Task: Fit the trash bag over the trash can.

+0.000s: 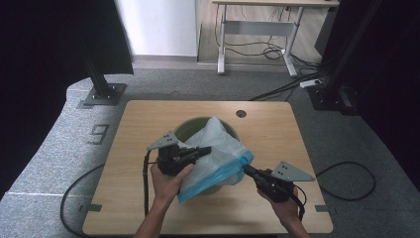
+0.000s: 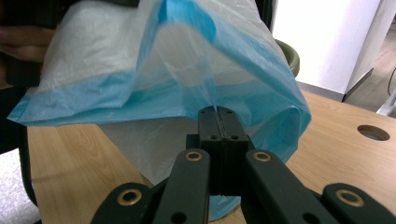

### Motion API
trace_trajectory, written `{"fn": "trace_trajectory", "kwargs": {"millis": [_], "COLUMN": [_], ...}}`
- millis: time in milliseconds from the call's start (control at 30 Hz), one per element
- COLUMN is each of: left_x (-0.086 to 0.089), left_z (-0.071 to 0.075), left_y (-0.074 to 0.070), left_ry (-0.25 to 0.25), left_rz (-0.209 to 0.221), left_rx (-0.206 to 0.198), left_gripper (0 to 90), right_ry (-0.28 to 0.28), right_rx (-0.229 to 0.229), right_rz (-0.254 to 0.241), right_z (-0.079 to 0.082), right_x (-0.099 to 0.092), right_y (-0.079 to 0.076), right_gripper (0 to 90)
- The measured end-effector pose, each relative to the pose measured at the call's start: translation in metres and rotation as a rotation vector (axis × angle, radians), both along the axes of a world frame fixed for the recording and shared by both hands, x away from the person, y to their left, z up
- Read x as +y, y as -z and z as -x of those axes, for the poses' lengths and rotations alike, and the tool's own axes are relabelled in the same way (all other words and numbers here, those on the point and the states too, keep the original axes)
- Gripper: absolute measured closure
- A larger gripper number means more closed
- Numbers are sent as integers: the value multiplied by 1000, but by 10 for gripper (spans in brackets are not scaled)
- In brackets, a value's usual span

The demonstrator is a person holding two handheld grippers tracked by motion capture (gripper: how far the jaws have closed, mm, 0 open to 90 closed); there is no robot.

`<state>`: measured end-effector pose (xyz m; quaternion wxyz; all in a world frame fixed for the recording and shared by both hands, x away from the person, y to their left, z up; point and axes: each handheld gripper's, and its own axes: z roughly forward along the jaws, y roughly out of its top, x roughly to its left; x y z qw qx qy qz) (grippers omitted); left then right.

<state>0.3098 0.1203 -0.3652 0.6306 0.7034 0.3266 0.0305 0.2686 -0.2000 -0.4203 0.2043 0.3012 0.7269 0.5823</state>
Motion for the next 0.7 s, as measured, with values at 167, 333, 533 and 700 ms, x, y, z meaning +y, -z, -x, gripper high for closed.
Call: {"fn": "trace_trajectory", "kwargs": {"millis": [167, 333, 533, 700], "left_x": [8, 18, 31, 44], "left_z": [0, -3, -9, -14], "left_y": [-3, -6, -2, 0], "left_ry": [-23, -63, -111, -151], "left_rz": [13, 3, 1, 16], "left_rx": [-13, -12, 4, 10], "left_gripper": [898, 898, 899, 899], "right_ry": [11, 35, 77, 107], "right_rx": [28, 37, 29, 28], "right_rz": [11, 21, 30, 35], "right_z": [-6, -7, -9, -16], "right_x": [-3, -10, -23, -31], "right_y": [5, 10, 7, 7], "right_gripper": [886, 886, 886, 886]}}
